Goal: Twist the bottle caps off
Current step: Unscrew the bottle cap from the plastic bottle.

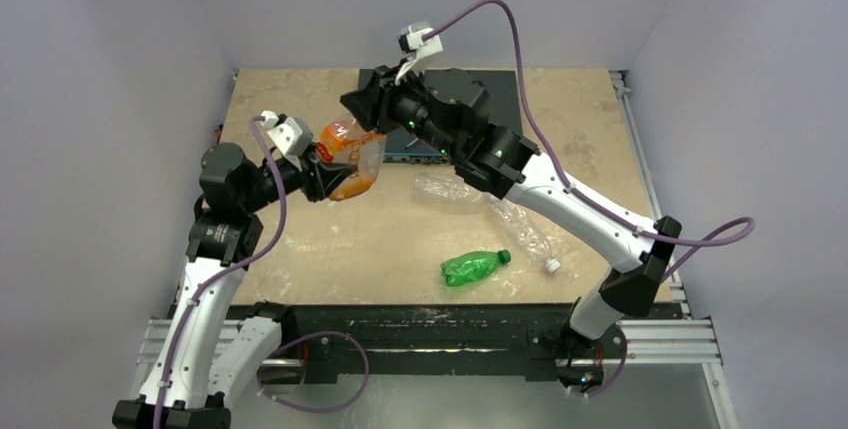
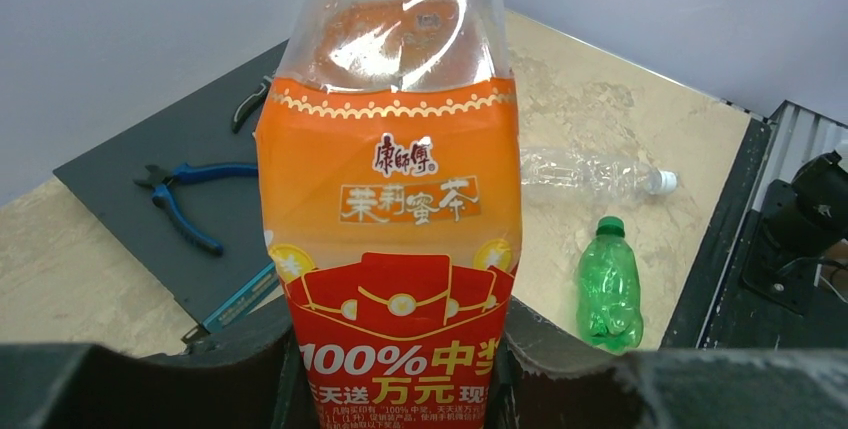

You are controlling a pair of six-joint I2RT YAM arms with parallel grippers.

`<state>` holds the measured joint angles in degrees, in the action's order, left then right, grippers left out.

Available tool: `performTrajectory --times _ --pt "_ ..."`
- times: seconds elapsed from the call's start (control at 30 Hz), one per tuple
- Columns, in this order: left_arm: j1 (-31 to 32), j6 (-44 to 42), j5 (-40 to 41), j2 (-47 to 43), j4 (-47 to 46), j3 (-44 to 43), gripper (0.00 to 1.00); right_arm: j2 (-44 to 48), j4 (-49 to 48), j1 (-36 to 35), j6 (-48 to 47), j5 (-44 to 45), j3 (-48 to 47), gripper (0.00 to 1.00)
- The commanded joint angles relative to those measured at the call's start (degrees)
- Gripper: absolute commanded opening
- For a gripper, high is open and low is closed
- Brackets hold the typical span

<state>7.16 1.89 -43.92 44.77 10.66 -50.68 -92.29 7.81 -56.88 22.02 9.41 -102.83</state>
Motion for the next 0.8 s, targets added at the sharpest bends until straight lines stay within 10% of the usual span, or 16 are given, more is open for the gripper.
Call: performTrajectory --times 0.0,0.3,0.57,0.77 --pt "0.05 3.22 -6.56 0.37 -4.02 -1.97 0.00 4.05 -2.76 0.06 -1.86 -8.46 1.01 0.00" --pt "0.14 16.20 -31.55 4.33 -8.61 -6.66 0.00 14.04 -14.06 4.38 -5.54 -45.68 12.70 0.00" --pt "0.58 2.79 -37.49 6.12 8.22 -14.47 0.00 18.01 -18.94 4.76 -5.03 -47.45 19.49 0.00" --pt "0.58 -4.92 -28.18 5.87 12.47 -14.34 0.00 15.91 -7.46 4.74 -5.33 -20.93 11.92 0.66"
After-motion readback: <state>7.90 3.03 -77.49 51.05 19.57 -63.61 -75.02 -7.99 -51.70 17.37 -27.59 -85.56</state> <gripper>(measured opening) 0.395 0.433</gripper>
